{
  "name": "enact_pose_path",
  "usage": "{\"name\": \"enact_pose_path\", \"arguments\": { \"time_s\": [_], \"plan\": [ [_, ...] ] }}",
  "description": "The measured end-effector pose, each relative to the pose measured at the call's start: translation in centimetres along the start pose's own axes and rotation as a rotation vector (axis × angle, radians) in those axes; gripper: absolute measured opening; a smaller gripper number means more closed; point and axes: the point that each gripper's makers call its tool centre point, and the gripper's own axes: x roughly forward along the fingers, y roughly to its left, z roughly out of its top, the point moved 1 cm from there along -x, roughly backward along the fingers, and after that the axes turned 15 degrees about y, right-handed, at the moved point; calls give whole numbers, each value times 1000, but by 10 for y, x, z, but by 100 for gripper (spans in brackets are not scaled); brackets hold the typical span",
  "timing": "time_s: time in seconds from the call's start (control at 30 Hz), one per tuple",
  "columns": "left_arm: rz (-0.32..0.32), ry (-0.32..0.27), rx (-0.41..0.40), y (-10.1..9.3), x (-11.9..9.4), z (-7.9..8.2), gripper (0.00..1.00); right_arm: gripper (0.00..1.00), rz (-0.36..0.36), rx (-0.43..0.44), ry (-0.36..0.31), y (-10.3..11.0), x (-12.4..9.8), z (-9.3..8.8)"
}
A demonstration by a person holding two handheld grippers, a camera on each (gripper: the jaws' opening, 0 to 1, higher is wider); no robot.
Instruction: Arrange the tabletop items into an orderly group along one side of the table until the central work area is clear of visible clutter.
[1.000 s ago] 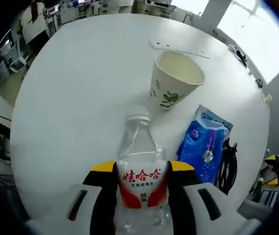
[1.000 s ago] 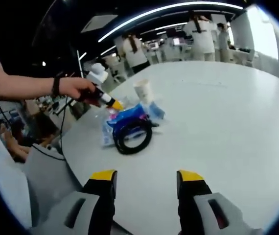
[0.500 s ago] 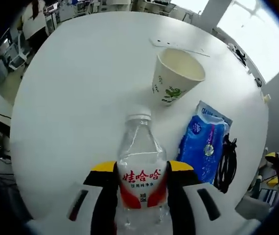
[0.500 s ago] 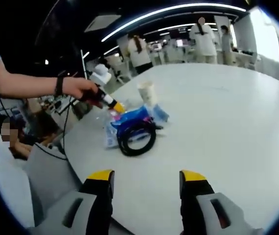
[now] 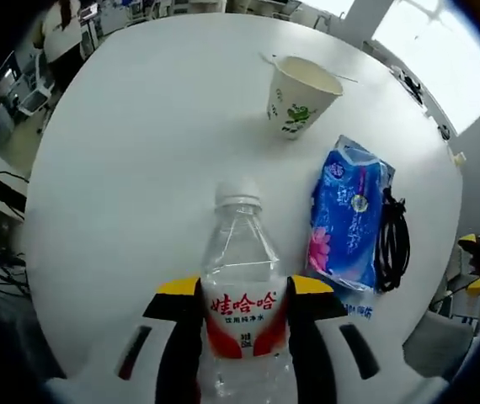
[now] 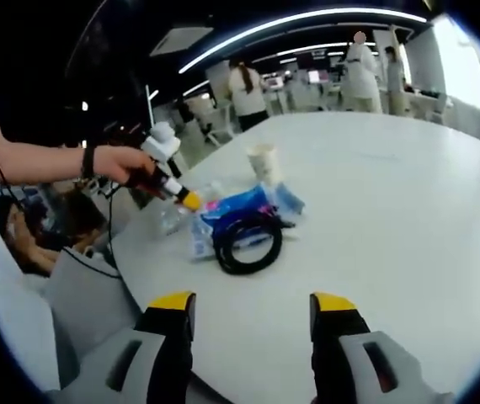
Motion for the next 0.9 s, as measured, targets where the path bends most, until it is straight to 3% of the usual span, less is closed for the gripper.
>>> {"name": "enact_pose_path", "arguments": {
  "time_s": [0.43, 0.9],
  "plan": [
    [4, 1, -10, 7, 2, -25, 38, 55, 10, -16, -4, 9, 2, 7],
    [10, -22, -6, 7, 4, -22, 39, 55, -4, -14, -5, 7, -8, 4]
  ]
}}
